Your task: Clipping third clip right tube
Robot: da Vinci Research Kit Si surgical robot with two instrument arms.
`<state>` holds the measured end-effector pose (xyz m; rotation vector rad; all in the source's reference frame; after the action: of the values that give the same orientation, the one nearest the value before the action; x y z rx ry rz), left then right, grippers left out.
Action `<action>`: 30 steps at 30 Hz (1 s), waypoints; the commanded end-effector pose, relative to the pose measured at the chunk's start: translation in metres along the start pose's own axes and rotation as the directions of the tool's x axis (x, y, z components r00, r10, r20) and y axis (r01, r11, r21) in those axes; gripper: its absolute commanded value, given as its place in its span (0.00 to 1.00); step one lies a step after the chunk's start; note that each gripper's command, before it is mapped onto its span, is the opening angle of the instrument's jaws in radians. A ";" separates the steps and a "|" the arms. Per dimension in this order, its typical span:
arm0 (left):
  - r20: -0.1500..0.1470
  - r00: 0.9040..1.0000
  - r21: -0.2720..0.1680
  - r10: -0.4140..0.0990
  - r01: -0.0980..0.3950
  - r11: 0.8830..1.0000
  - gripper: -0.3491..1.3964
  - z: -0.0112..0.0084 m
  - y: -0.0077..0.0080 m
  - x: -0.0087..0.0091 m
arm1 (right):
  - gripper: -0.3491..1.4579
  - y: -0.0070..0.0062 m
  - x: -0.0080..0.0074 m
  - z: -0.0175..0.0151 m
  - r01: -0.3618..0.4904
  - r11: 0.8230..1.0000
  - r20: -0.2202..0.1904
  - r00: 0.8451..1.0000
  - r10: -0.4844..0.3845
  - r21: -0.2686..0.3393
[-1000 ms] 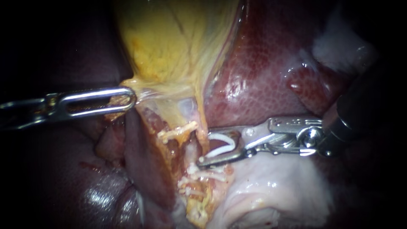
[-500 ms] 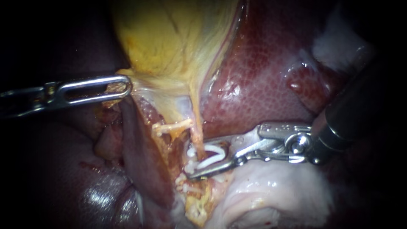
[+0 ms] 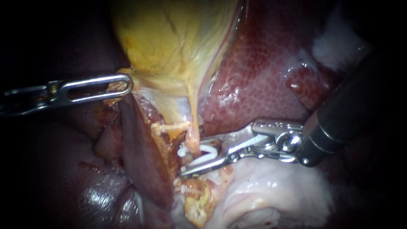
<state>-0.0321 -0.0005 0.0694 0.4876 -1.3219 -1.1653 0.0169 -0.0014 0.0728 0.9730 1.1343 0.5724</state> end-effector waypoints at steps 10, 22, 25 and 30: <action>0.000 1.000 -0.001 0.001 -0.001 1.000 0.00 0.0000 0.0000 0.0001 | 0.46 0.0006 -0.0002 0.0001 -0.015 1.000 -0.005 1.000 0.015 -0.010; 0.001 1.000 -0.001 0.001 -0.001 1.000 0.00 0.0000 -0.0001 0.0002 | 0.44 0.0010 -0.0013 0.0010 -0.024 1.000 -0.003 1.000 0.024 -0.010; 0.001 1.000 -0.002 0.001 -0.001 1.000 0.00 0.0000 -0.0001 0.0002 | 0.44 0.0010 -0.0011 0.0011 -0.025 1.000 -0.004 1.000 0.025 -0.011; 0.001 1.000 -0.002 0.001 -0.001 1.000 0.00 0.0000 -0.0002 0.0002 | 0.41 0.0012 -0.0010 0.0011 -0.026 1.000 -0.005 1.000 0.026 -0.012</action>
<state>-0.0322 -0.0008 0.0694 0.4854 -1.3216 -1.1658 0.0177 -0.0020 0.0745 0.9848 1.1179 0.6124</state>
